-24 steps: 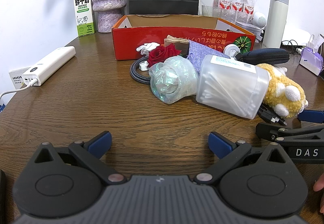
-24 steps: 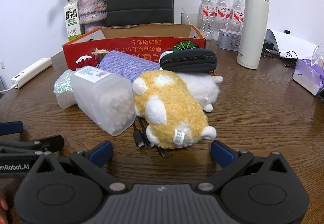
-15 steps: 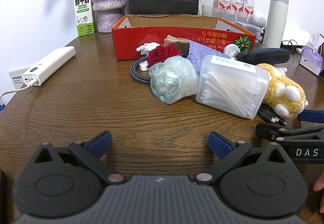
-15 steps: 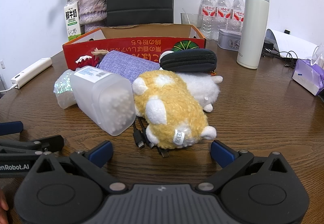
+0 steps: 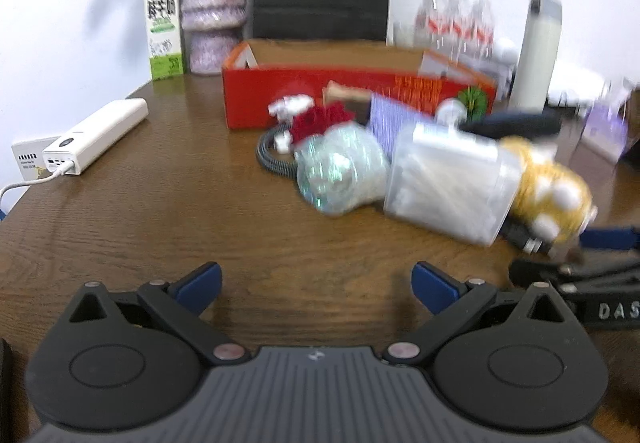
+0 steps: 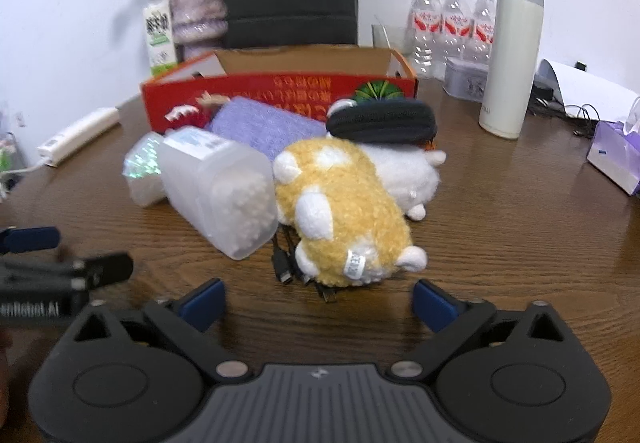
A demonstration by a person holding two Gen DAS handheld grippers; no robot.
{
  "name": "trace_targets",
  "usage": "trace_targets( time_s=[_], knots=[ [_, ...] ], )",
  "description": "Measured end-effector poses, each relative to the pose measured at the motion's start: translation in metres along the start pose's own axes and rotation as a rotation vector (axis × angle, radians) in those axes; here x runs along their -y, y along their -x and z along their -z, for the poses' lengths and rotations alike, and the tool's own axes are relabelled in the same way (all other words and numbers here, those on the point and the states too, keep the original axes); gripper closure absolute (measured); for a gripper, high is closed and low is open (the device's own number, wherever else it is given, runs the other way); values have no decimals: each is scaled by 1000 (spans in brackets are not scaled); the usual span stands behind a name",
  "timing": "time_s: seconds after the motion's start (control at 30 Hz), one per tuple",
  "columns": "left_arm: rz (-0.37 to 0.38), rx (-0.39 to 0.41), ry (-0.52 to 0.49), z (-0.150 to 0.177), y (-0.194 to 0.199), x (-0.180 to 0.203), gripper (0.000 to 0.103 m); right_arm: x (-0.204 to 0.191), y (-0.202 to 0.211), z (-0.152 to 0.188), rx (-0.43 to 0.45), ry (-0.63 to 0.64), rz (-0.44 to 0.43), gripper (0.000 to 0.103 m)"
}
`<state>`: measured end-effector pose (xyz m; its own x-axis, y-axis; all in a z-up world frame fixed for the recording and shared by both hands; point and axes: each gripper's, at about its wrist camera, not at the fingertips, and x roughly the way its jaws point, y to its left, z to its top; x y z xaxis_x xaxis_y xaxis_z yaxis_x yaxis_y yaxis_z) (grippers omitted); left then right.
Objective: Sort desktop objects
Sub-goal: 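Reach both tools toward the plush toy and the clear swab box, then grasp the clear swab box with left tool while right tool grasps the yellow plush toy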
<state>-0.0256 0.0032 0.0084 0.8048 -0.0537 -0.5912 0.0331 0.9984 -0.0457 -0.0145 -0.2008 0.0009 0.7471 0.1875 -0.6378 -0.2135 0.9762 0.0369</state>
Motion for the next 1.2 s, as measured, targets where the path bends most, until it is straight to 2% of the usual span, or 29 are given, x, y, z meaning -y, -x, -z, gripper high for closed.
trace_targets(
  time_s=[0.1, 0.17, 0.23, 0.3, 0.37, 0.4, 0.43, 0.47, 0.5, 0.53, 0.67, 0.83, 0.93, 1.07, 1.2],
  knots=[
    [65, 70, 17, -12, 12, -1, 0, 9, 19, -4, 70, 10, -54, 11],
    [118, 95, 27, -24, 14, 3, 0, 14, 22, -11, 91, 11, -57, 26],
    [187, 115, 19, -33, 13, 14, 0, 19, 19, -19, 103, 15, -38, 31],
    [244, 146, -23, -40, 8, 29, 0, 23, 8, -25, 90, 13, -39, 35],
    [296, 151, -110, -46, -4, 46, 0, 28, -5, -28, 61, 2, -55, 39],
    [297, 123, -153, -49, -14, 54, 0, 30, -11, -28, 40, -4, -62, 41],
    [260, 83, -178, -53, -25, 61, 0, 32, -16, -27, 24, -12, -72, 49],
    [233, 51, -188, -55, -35, 66, 0, 35, -20, -26, 8, -32, -97, 52],
    [227, 33, -178, -56, -41, 66, 7, 38, -21, -24, 11, -51, -109, 52],
    [251, 29, -157, -57, -44, 65, 16, 39, -21, -23, 17, -60, -115, 54],
    [261, 46, -106, -56, -38, 59, 17, 40, -5, -22, 75, -64, -117, 56],
    [261, 161, -104, -62, 16, 51, 17, 32, 21, -26, 137, -72, -119, 58],
    [229, 212, -109, -51, 59, 39, 17, 18, 49, -20, 168, -38, -130, 58],
    [136, 162, -138, -21, 97, 18, 17, -13, 89, 1, 208, 83, -143, 58],
    [90, 118, -213, 6, 116, 14, 17, -43, 97, 21, 152, 208, -155, 58]
  ],
)
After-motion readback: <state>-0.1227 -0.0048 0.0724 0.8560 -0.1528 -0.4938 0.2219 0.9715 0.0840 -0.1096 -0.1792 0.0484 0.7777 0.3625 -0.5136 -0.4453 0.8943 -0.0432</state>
